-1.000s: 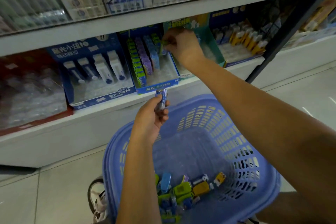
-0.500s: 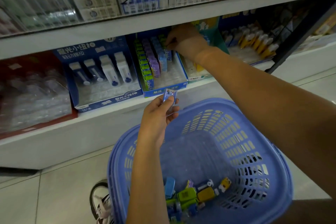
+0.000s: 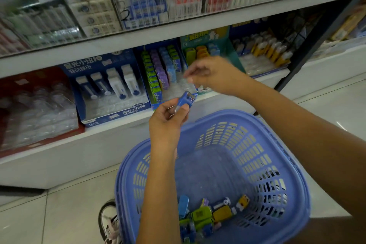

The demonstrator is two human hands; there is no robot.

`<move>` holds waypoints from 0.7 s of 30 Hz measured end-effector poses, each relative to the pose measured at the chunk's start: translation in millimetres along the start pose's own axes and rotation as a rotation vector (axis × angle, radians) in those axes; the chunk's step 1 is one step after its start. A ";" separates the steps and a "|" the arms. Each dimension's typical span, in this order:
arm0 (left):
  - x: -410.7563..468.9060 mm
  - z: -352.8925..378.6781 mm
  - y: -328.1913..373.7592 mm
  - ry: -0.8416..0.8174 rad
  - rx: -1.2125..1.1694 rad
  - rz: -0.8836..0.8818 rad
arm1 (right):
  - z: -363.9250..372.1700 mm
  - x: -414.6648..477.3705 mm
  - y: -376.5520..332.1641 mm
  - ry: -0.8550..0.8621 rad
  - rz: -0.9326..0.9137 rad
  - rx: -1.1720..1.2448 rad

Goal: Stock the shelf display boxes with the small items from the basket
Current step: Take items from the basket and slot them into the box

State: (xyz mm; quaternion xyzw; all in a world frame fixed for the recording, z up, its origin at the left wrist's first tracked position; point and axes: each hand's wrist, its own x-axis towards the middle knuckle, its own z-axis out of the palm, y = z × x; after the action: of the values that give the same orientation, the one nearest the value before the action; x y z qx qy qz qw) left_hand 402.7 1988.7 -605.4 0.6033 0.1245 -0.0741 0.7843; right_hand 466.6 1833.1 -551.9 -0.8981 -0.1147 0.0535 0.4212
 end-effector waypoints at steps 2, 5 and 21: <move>-2.3 4.6 2.5 0.018 0.134 0.066 | -4.3 -27.6 2.5 -0.112 -0.014 -0.023; -5.5 12.3 6.2 0.006 0.289 0.158 | -8.5 -50.7 10.2 -0.079 -0.006 -0.213; 10.9 96.4 -0.6 -0.229 0.852 0.564 | -93.5 -52.0 92.1 0.404 0.150 -0.261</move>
State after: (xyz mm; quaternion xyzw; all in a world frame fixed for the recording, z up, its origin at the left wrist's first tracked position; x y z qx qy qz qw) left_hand 423.2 1895.8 -585.9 0.8669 -0.1703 0.0303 0.4675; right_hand 449.2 1693.5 -562.9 -0.9433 0.0328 -0.1114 0.3111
